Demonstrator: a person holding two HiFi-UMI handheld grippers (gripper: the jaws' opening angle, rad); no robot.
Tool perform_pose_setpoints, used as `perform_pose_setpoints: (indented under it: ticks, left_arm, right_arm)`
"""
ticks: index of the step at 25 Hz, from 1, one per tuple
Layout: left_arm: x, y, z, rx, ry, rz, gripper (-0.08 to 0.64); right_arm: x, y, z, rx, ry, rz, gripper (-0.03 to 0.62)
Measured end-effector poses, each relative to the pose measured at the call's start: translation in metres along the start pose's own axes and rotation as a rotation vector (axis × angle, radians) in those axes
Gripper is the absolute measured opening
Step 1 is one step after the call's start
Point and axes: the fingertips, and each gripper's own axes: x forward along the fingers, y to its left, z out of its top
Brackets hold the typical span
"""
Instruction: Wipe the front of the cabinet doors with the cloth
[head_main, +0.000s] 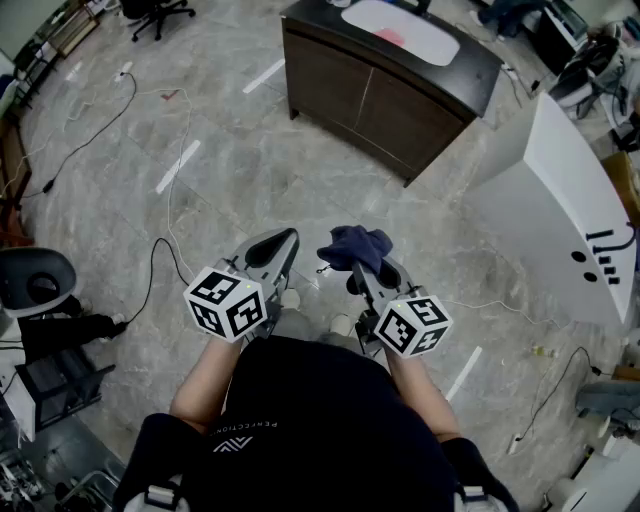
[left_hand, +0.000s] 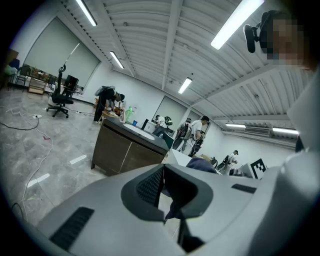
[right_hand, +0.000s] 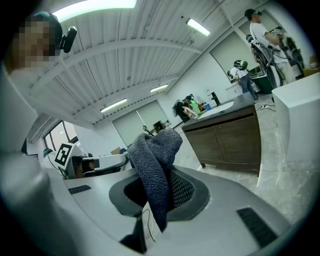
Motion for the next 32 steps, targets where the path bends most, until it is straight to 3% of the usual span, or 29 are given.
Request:
perform_pose_setpoints:
  ticks: [13, 27, 32]
  left_arm:
    - [-0.006, 0.036, 0.009, 0.011, 0.008, -0.007, 0.009]
    - [-0.019, 0.107, 0.032, 0.042, 0.022, -0.013, 0.009]
    - [-0.01, 0.132, 0.04, 0.018, 0.02, 0.011, 0.009]
  right_arm:
    - [0.036, 0.012, 0.005, 0.003, -0.015, -0.013, 0.071]
    - [0.108, 0.033, 0.014, 0.025, -0.046, -0.025, 0.071]
    - [0.128, 0.026, 0.021, 0.018, -0.032, -0.033, 0.071]
